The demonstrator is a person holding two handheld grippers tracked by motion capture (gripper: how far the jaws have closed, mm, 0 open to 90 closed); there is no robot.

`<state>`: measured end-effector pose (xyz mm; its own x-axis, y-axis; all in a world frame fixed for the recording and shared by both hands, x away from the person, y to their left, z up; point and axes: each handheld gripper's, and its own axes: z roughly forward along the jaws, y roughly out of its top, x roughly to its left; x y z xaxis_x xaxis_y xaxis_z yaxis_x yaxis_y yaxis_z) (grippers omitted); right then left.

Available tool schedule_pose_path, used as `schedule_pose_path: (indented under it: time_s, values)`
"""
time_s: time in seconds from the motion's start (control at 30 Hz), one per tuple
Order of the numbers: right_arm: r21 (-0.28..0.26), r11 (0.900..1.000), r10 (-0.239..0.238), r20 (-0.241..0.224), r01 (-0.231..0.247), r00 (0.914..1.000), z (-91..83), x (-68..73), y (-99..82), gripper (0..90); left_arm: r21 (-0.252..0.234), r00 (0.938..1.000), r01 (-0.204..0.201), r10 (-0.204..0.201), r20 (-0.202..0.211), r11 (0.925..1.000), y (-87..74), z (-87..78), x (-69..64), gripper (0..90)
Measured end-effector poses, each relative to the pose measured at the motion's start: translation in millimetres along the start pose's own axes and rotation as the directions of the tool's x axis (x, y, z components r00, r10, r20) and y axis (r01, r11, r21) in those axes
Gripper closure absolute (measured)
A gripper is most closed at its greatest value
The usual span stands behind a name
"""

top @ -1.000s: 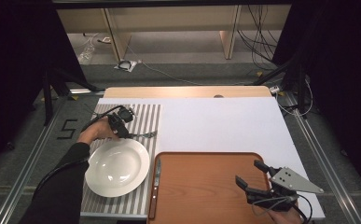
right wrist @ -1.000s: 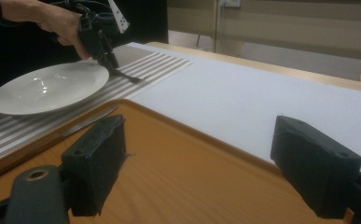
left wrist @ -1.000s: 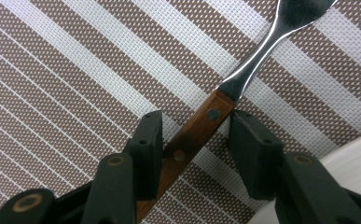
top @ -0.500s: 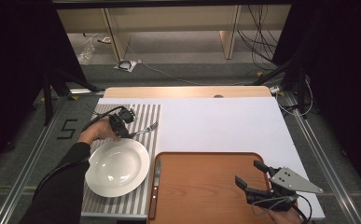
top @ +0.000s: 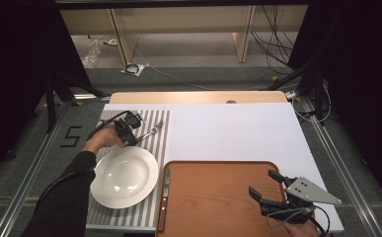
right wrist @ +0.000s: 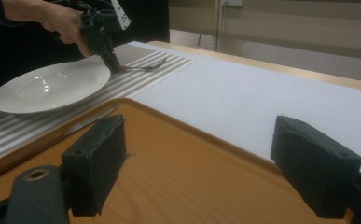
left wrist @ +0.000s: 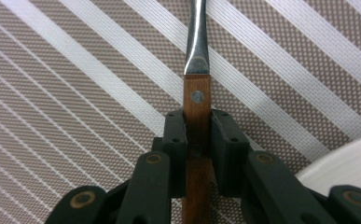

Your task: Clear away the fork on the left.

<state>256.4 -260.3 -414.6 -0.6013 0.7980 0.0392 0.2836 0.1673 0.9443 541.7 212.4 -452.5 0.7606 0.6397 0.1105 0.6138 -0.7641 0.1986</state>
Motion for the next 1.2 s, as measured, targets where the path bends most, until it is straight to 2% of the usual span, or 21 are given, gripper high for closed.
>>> schedule_pose_path:
  time_s: [0.07, 0.2, 0.5, 0.63, 0.8, 1.13, 1.2]
  values:
    - [0.0, 1.0, -0.001, 0.001, 0.001, 1.0, -0.1, 0.0, -0.1, 19.1, -0.017, 0.9996, -0.007, 0.006, -0.028, 0.9998, 0.0, -3.8, 0.7, 76.6]
    - [-0.004, 1.0, -0.001, -0.001, 0.001, 1.0, 0.4, 0.1, -0.2, 19.1, -0.043, 0.9983, 0.016, -0.018, -0.055, 0.9989, 0.3, -12.7, 4.0, 76.6]
    - [-0.001, 1.0, -0.002, -0.001, 0.002, 1.0, 1.1, 0.6, -0.4, 19.1, -0.073, 0.9966, 0.039, -0.045, -0.069, 0.9965, 2.7, -29.7, 2.5, 76.6]
    - [-0.005, 1.0, -0.001, -0.001, 0.001, 1.0, 1.4, 0.0, -0.5, 19.2, -0.081, 0.9972, 0.062, -0.065, -0.038, 0.9948, 6.3, -41.7, -5.0, 76.6]
    - [-0.001, 1.0, -0.002, 0.0, 0.002, 1.0, 0.8, 0.7, -0.3, 19.2, -0.118, 0.9969, 0.078, -0.079, -0.001, 0.9899, 8.6, -56.7, -19.6, 76.6]
    - [0.002, 1.0, -0.004, 0.002, 0.004, 1.0, -0.1, 0.8, -0.2, 19.3, -0.159, 0.9961, 0.068, -0.058, 0.066, 0.985, 3.5, -73.8, -53.3, 76.6]
    - [0.003, 1.0, -0.003, 0.003, 0.003, 1.0, -0.2, 0.9, -0.1, 19.3, -0.167, 0.9964, 0.062, -0.051, 0.068, 0.9841, 1.9, -75.8, -59.2, 76.6]
